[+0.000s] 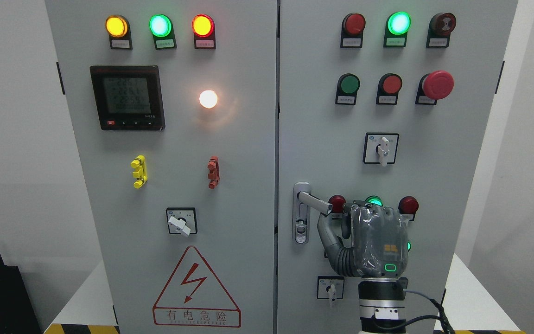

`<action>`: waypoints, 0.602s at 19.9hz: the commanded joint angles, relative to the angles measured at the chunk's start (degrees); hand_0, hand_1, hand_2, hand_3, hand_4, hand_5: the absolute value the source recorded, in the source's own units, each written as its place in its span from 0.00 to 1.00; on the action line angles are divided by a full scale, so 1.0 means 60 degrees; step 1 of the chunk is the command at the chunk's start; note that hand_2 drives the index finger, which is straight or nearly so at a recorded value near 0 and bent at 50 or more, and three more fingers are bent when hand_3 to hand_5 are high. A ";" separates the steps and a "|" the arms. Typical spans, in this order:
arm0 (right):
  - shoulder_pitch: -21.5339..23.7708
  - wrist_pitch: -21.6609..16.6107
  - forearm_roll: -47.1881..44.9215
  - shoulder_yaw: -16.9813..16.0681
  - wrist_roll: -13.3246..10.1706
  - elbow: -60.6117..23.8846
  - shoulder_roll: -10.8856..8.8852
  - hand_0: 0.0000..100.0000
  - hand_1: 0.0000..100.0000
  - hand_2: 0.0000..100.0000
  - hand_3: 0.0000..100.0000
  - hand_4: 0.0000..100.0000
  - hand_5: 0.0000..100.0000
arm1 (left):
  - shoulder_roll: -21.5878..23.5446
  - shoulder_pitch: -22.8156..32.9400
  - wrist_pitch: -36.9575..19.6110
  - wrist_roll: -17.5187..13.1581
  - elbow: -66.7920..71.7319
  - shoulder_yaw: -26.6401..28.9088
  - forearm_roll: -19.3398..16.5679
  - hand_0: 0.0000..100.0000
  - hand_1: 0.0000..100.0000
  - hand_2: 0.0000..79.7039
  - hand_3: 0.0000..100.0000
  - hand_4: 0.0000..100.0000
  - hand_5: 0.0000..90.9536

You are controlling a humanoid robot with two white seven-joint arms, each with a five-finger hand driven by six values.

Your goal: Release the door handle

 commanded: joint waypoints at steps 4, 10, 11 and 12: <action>-0.0044 -0.0005 0.0000 -0.0018 0.0004 -0.0005 -0.0001 0.58 0.40 1.00 1.00 1.00 0.98 | 0.0002 0.0000 -0.0003 -0.0004 -0.0146 -0.0117 0.0000 0.12 0.39 0.00 0.00 0.00 0.00; 0.0145 -0.0020 -0.0029 0.0011 -0.0025 -0.0019 -0.0001 0.58 0.40 1.00 1.00 1.00 0.98 | 0.0002 0.0000 -0.0003 -0.0004 -0.0146 -0.0117 0.0000 0.12 0.39 0.00 0.00 0.00 0.00; 0.0262 -0.0034 -0.0030 0.0011 -0.0040 -0.0034 -0.0001 0.58 0.39 1.00 1.00 1.00 0.98 | 0.0002 0.0000 -0.0003 -0.0004 -0.0146 -0.0117 0.0000 0.12 0.39 0.00 0.00 0.00 0.00; 0.0350 -0.0049 -0.0044 0.0011 -0.0054 -0.0092 -0.0001 0.58 0.39 1.00 1.00 1.00 0.98 | 0.0002 0.0000 -0.0003 -0.0004 -0.0146 -0.0117 0.0000 0.12 0.39 0.00 0.00 0.00 0.00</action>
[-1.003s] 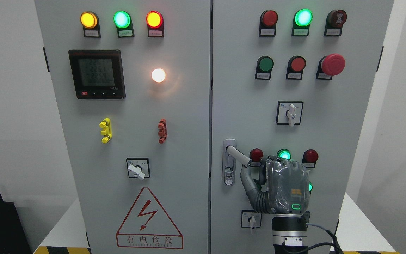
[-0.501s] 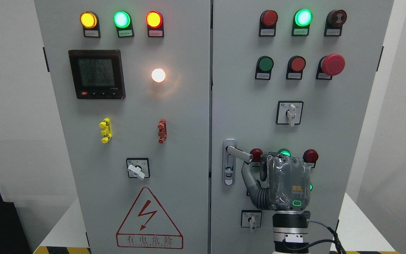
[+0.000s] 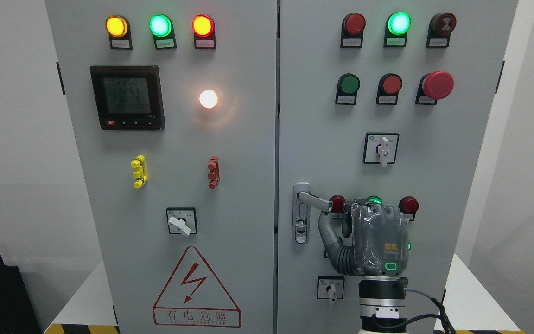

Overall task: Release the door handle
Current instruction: 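Open the right hand and pull it down away from the handle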

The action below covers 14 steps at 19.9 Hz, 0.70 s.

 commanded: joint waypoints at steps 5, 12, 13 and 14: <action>0.1521 -0.0673 -0.0029 -0.0059 -0.0582 -0.0765 -0.0044 0.64 0.40 1.00 1.00 1.00 0.98 | -0.0013 0.0000 -0.0003 -0.0004 -0.0146 -0.0117 0.0000 0.12 0.39 0.00 0.00 0.00 0.00; 0.3018 -0.1536 -0.0073 -0.1303 -0.1051 -0.2245 -0.0235 0.59 0.35 0.44 0.73 0.63 0.69 | 0.0001 0.0000 -0.0003 -0.0004 -0.0146 -0.0117 0.0000 0.12 0.39 0.00 0.00 0.00 0.00; 0.3033 -0.1785 -0.0073 -0.1522 -0.1066 -0.2333 -0.0191 0.59 0.33 0.35 0.63 0.55 0.61 | 0.0001 0.0000 -0.0003 -0.0004 -0.0146 -0.0117 0.0000 0.12 0.39 0.00 0.00 0.00 0.00; 0.3033 -0.1904 -0.0073 -0.1641 -0.1066 -0.2450 -0.0176 0.58 0.32 0.26 0.49 0.45 0.49 | 0.0001 0.0000 -0.0003 -0.0004 -0.0146 -0.0117 0.0000 0.12 0.39 0.00 0.00 0.00 0.00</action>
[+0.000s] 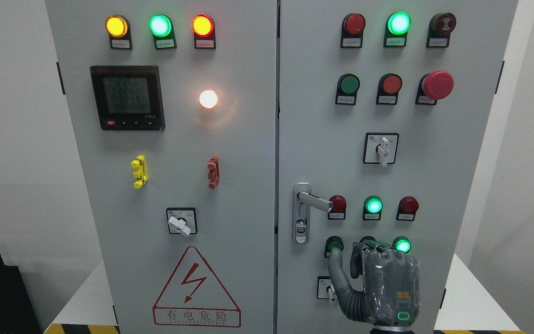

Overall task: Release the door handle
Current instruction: 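Open the right hand and pull it down away from the handle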

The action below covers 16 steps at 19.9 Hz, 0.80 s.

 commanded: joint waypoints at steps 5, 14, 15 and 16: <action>0.0692 -0.0578 -0.0029 -0.1273 -0.0070 -0.1663 -0.0099 0.58 0.20 0.00 0.12 0.10 0.07 | 0.0002 0.0000 -0.0003 -0.0003 -0.0146 -0.0117 0.0000 0.12 0.39 0.00 0.00 0.00 0.00; 0.0531 -0.1400 -0.0395 -0.1258 0.0178 -0.1560 -0.0025 0.47 0.13 0.00 0.00 0.00 0.00 | 0.0002 0.0000 -0.0003 -0.0003 -0.0146 -0.0117 0.0000 0.12 0.39 0.00 0.00 0.00 0.00; 0.0531 -0.1414 -0.0410 -0.1258 0.0295 -0.1560 -0.0025 0.46 0.14 0.00 0.00 0.00 0.00 | 0.0002 0.0000 -0.0003 -0.0003 -0.0146 -0.0117 0.0000 0.12 0.39 0.00 0.00 0.00 0.00; 0.0531 -0.1429 -0.0410 -0.1244 0.0354 -0.1560 -0.0011 0.44 0.15 0.00 0.00 0.00 0.00 | 0.0002 0.0000 -0.0003 -0.0003 -0.0146 -0.0117 0.0000 0.12 0.39 0.00 0.00 0.00 0.00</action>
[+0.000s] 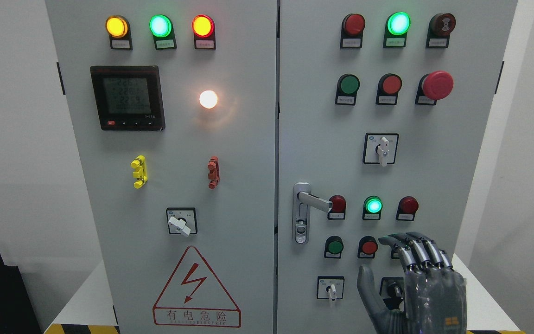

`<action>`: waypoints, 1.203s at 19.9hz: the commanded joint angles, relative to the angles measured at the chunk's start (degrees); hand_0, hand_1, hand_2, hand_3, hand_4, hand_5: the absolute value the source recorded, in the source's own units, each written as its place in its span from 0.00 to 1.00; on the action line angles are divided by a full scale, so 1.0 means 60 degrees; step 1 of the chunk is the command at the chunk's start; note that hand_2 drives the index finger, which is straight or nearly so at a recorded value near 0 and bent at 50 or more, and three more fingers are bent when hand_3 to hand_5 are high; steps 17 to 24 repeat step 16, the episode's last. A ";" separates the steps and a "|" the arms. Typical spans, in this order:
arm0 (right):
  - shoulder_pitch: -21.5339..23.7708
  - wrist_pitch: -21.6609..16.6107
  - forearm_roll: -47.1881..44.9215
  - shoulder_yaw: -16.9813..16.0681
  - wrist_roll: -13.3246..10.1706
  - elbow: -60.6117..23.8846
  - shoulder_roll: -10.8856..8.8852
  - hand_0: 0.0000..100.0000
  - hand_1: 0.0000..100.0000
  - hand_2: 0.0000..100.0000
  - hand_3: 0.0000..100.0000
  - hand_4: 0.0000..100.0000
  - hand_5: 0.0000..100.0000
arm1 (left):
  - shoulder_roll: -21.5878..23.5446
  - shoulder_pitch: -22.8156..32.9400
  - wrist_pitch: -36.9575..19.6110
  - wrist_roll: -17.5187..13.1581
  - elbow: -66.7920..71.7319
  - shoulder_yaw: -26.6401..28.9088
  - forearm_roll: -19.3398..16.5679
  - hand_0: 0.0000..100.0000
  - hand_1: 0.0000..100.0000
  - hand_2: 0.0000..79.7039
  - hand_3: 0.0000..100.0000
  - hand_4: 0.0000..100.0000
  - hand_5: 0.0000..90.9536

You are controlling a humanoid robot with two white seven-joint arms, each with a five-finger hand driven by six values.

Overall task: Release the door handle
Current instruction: 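Open the right hand and pull it down away from the handle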

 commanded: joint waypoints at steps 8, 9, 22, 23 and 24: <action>-0.0078 -0.0039 -0.0171 -0.0038 0.0228 -0.0278 0.0023 0.41 0.18 0.00 0.02 0.00 0.00 | -0.0013 0.0000 -0.0003 -0.0003 -0.0146 -0.0117 0.0000 0.12 0.39 0.00 0.00 0.00 0.00; -0.0078 -0.0039 -0.0171 -0.0038 0.0228 -0.0278 0.0038 0.40 0.19 0.00 0.03 0.00 0.00 | 0.0001 0.0000 -0.0003 -0.0003 -0.0146 -0.0117 0.0000 0.12 0.39 0.00 0.00 0.00 0.00; -0.0078 -0.0039 -0.0171 -0.0023 0.0521 -0.0278 0.0067 0.40 0.20 0.00 0.06 0.01 0.00 | 0.0001 0.0000 -0.0003 -0.0003 -0.0146 -0.0117 0.0000 0.12 0.39 0.00 0.00 0.00 0.00; -0.0078 -0.0039 -0.0171 -0.0023 0.0521 -0.0278 0.0067 0.40 0.20 0.00 0.06 0.01 0.00 | 0.0001 0.0000 -0.0003 -0.0003 -0.0146 -0.0117 0.0000 0.12 0.39 0.00 0.00 0.00 0.00; -0.0078 -0.0039 -0.0171 -0.0023 0.0521 -0.0278 0.0067 0.40 0.20 0.00 0.06 0.01 0.00 | 0.0001 0.0000 -0.0003 -0.0003 -0.0146 -0.0117 0.0000 0.12 0.39 0.00 0.00 0.00 0.00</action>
